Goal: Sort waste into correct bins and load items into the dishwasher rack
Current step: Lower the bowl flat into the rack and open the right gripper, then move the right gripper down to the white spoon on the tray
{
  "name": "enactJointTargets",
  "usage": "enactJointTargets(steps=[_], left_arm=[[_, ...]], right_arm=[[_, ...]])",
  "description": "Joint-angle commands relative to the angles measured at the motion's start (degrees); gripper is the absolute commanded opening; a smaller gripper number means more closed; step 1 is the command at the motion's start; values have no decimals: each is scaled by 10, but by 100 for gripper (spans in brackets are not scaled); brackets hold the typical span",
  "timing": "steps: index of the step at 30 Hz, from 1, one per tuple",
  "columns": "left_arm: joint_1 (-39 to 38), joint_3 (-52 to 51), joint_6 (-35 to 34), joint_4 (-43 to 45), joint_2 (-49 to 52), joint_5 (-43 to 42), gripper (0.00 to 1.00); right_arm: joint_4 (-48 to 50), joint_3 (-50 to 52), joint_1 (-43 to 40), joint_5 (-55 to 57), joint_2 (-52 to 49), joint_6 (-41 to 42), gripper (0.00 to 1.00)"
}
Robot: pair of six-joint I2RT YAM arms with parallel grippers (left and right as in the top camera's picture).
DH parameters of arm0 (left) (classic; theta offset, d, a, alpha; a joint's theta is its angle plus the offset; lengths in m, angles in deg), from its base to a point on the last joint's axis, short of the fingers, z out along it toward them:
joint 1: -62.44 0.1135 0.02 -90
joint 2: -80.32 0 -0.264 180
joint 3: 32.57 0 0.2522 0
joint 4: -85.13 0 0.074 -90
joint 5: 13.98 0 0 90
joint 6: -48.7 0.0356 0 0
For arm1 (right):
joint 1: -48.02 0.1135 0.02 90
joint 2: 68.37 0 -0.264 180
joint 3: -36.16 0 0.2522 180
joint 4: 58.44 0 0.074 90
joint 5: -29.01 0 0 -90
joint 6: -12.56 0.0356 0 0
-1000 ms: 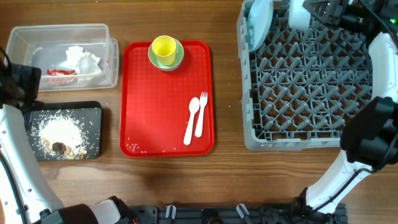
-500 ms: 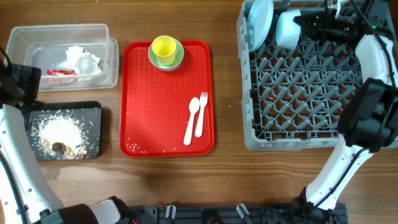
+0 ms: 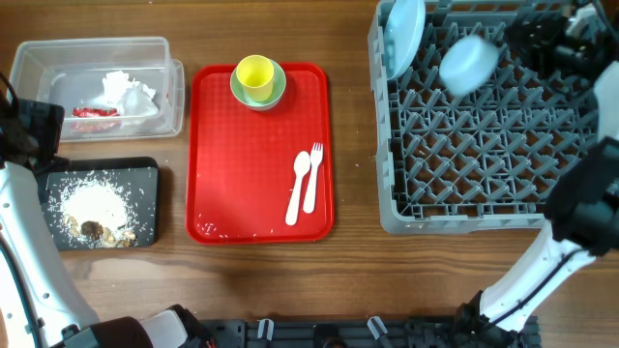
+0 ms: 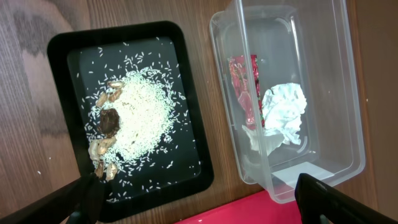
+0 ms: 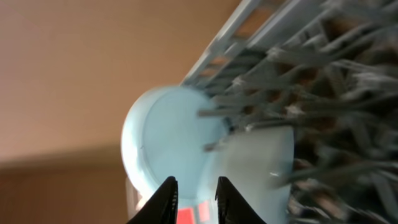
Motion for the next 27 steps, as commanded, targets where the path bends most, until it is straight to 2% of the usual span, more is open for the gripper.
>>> enactJointTargets(steps=[1, 5, 9, 13, 17, 20, 22, 25, 27], left_arm=[[3, 0, -7, 0, 2, 3, 100], [3, 0, -7, 0, 2, 3, 100], [3, 0, -7, 0, 2, 3, 100], [3, 0, -7, 0, 2, 3, 100], [3, 0, -7, 0, 2, 3, 100], [3, 0, -7, 0, 2, 3, 100], [3, 0, -7, 0, 2, 3, 100], [3, 0, -7, 0, 2, 3, 100], [3, 0, -7, 0, 2, 3, 100]], right_arm=[[-34, 0, -5, 176, 93, -5, 23], [-45, 0, 10, 214, 140, -60, 23], [-70, 1, 52, 250, 143, -102, 22], [-99, 1, 122, 262, 147, -155, 20], [-136, 0, 222, 262, 161, -221, 25], [-171, 0, 294, 262, 165, -209, 27], [-201, 1, 342, 280, 165, -168, 29], [-294, 1, 442, 451, 165, -57, 32], [-325, 7, 491, 508, 165, -18, 40]])
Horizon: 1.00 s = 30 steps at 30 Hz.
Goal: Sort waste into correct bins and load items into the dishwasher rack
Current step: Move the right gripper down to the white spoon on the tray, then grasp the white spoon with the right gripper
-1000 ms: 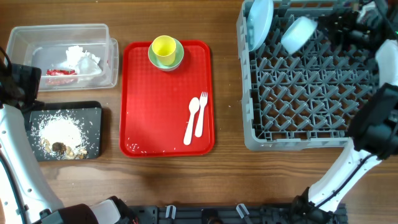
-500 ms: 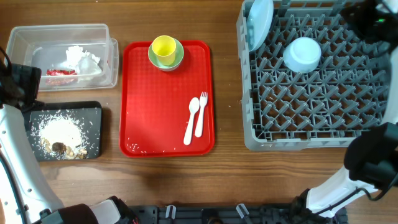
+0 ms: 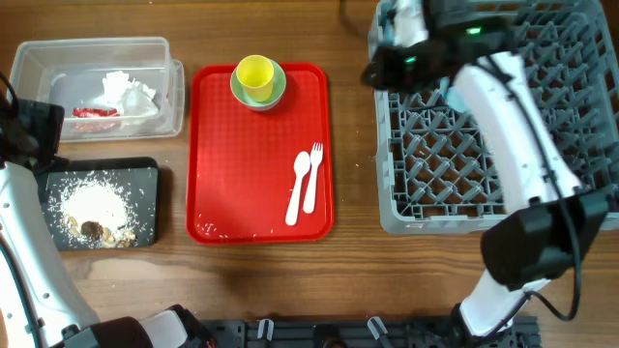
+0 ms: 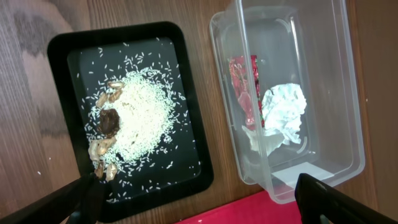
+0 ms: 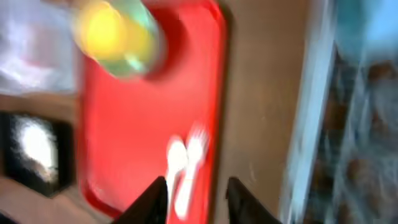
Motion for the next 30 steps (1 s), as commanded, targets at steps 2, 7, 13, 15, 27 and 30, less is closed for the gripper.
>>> enactJointTargets(steps=[2, 7, 13, 15, 27, 30], left_arm=[[3, 0, -7, -1, 2, 3, 100], [3, 0, -7, -1, 2, 3, 100], [3, 0, -7, -1, 2, 3, 100], [3, 0, -7, -1, 2, 3, 100], [3, 0, -7, -1, 2, 3, 100], [3, 0, -7, -1, 2, 3, 100]], right_arm=[[-36, 19, 111, 140, 19, 109, 100], [31, 123, 217, 215, 18, 241, 94], [150, 238, 251, 115, 17, 278, 61], [175, 260, 254, 97, 17, 279, 60], [231, 262, 292, 115, -68, 319, 62], [240, 262, 292, 135, -68, 320, 56]])
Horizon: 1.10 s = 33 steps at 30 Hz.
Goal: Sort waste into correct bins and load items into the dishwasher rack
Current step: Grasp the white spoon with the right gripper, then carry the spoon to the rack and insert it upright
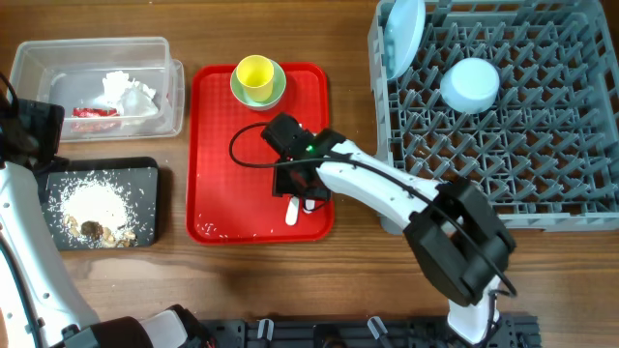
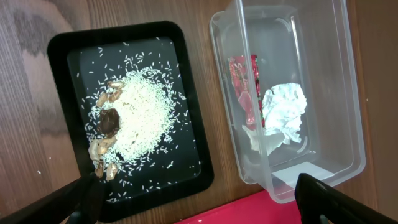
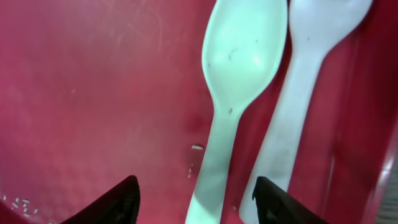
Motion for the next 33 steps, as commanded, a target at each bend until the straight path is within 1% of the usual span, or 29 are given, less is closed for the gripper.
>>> enactJointTargets(steps=[1, 6, 11, 14, 15, 17, 18, 20, 26, 30, 31, 33], left_arm=[[3, 0, -7, 0, 2, 3, 100], [3, 0, -7, 0, 2, 3, 100], [3, 0, -7, 0, 2, 3, 100], [3, 0, -7, 0, 2, 3, 100], [3, 0, -7, 0, 2, 3, 100], [3, 0, -7, 0, 2, 3, 100], [3, 0, -7, 0, 2, 3, 100], [3, 0, -7, 0, 2, 3, 100], [3, 0, -7, 0, 2, 3, 100], [3, 0, -7, 0, 2, 3, 100], [3, 0, -7, 0, 2, 3, 100], [3, 0, -7, 0, 2, 3, 100]], right_arm=[[6, 1, 0, 32, -7, 11, 55], [12, 1, 0, 42, -27, 10, 54], [10, 1, 0, 42, -36, 9, 48], [14, 1, 0, 42, -46, 9, 47], [16, 1, 0, 42, -51, 9, 45], [15, 1, 0, 40, -66, 9, 37], [13, -8, 0, 35, -68, 2, 29], [5, -17, 0, 36, -68, -6, 24], [-18, -28, 0, 56, -68, -4, 23], [-21, -29, 0, 55, -68, -5, 17], [-21, -30, 0, 55, -68, -4, 13], [-25, -35, 0, 55, -68, -4, 6]])
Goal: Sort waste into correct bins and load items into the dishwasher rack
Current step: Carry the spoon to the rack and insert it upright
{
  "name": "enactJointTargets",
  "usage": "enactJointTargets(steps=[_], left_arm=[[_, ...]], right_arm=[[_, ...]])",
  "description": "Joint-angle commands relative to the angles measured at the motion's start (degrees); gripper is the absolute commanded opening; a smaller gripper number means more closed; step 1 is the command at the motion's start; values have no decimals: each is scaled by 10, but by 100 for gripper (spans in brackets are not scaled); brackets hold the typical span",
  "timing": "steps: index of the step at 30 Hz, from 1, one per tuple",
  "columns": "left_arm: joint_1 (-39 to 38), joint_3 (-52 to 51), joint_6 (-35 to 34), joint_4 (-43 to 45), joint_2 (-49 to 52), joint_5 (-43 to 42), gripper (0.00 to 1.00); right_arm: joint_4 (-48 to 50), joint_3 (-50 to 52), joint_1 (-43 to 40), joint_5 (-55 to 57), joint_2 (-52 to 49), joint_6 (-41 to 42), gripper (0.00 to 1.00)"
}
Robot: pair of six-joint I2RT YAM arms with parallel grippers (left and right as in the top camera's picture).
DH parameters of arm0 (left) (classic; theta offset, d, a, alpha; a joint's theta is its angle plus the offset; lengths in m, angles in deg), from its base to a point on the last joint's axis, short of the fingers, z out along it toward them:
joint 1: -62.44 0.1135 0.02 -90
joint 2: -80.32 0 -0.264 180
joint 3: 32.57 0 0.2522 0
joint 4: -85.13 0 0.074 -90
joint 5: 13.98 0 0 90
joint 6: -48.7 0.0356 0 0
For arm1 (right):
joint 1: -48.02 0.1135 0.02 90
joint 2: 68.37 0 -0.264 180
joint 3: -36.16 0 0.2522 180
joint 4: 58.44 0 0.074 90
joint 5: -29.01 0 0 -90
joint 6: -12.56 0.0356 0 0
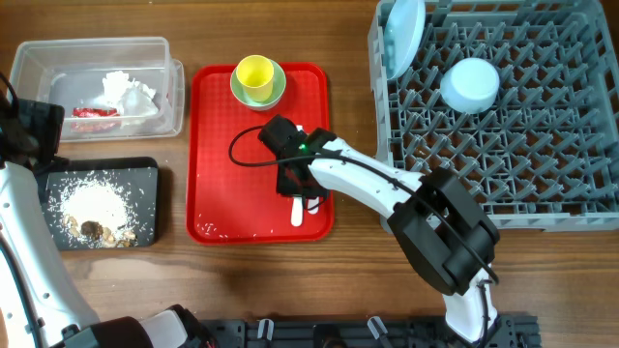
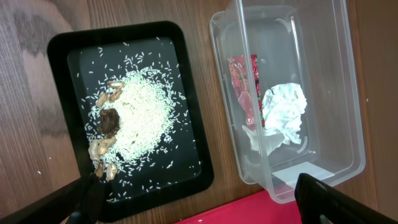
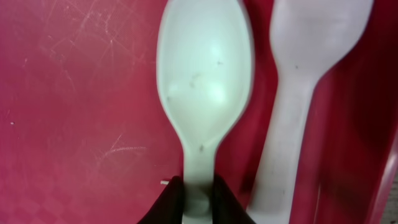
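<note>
On the red tray (image 1: 222, 145) lie a white spoon (image 3: 205, 81) and a white fork (image 3: 298, 112), side by side. My right gripper (image 3: 198, 200) is low over them, shut on the spoon's handle just below the bowl. In the overhead view the right gripper (image 1: 296, 182) covers most of both; only the spoon's handle end (image 1: 296, 215) sticks out. A yellow cup in a green bowl (image 1: 256, 77) stands at the tray's far edge. My left gripper (image 2: 199, 208) hangs open above the table's left side, holding nothing.
The grey dishwasher rack (image 1: 503, 145) at right holds a pale blue plate (image 1: 403, 34) and a pale blue bowl (image 1: 470, 83). A clear bin (image 2: 292, 93) holds a red wrapper and crumpled tissue. Beside it a black tray (image 2: 130, 118) carries rice and food scraps.
My right gripper was open, with its fingers wide apart over the spoon and fork. Now it is shut on the spoon's handle. The left arm has not moved.
My right gripper was first at the far side of the rack, by the blue bowl and plate. Then it was at the rack's left edge, facing the tray. Then it stood open low over the spoon and fork, and now grips the spoon.
</note>
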Motion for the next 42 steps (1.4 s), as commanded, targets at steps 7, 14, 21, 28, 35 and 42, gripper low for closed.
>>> enactJointTargets(steps=[7, 14, 21, 28, 35, 42], left_arm=[[3, 0, -7, 0, 2, 3, 100], [3, 0, -7, 0, 2, 3, 100], [3, 0, -7, 0, 2, 3, 100], [3, 0, -7, 0, 2, 3, 100], [3, 0, -7, 0, 2, 3, 100], [3, 0, -7, 0, 2, 3, 100]], right_arm=[[-23, -40, -2, 15, -23, -18, 4], [-62, -92, -24, 16, -9, -36, 4], [-139, -168, -121, 15, 47, -115, 4], [-224, -169, -251, -28, 120, -319, 4], [-294, -153, -318, -30, 126, -410, 5], [-298, -129, -323, -9, 126, -389, 11]])
